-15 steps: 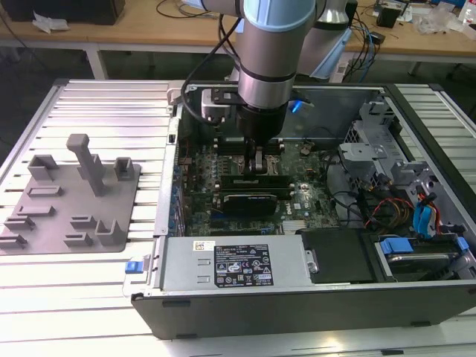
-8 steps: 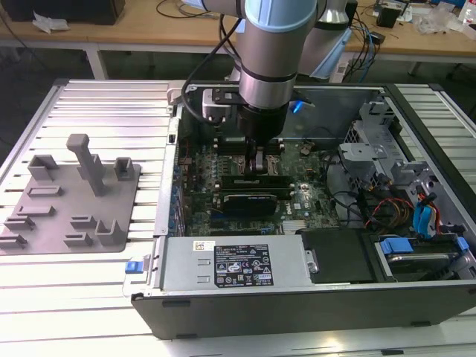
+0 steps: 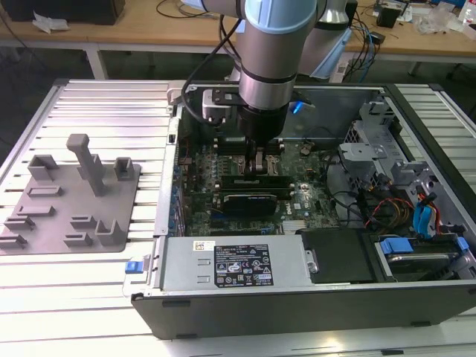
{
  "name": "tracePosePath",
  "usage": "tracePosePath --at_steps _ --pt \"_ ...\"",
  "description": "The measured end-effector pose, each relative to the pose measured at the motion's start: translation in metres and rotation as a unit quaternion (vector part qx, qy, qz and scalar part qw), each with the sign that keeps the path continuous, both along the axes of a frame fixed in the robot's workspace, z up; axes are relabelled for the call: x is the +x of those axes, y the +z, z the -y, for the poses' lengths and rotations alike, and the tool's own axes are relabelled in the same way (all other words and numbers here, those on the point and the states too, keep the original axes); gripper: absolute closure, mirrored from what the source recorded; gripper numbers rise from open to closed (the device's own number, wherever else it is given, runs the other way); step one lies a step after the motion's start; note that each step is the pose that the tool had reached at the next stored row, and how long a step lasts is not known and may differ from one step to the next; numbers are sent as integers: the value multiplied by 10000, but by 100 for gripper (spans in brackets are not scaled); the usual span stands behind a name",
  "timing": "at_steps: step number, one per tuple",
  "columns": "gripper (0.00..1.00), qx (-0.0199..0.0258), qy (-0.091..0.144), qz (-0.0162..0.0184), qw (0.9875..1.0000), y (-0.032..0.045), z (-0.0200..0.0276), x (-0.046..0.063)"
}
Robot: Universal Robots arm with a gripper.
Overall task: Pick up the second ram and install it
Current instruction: 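Insert the second ram into the second slot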
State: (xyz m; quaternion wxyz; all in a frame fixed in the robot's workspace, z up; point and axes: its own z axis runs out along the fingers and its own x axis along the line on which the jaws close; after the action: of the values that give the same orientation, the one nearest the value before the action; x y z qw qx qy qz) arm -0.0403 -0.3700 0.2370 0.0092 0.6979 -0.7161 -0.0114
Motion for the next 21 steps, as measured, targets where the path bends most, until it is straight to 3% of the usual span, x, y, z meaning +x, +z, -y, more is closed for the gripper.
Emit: tracePosePath --at_steps 4,21 --pt "91 1 115 1 9999 0 0 0" --pt "91 5 86 14 10000 -3 8 -4"
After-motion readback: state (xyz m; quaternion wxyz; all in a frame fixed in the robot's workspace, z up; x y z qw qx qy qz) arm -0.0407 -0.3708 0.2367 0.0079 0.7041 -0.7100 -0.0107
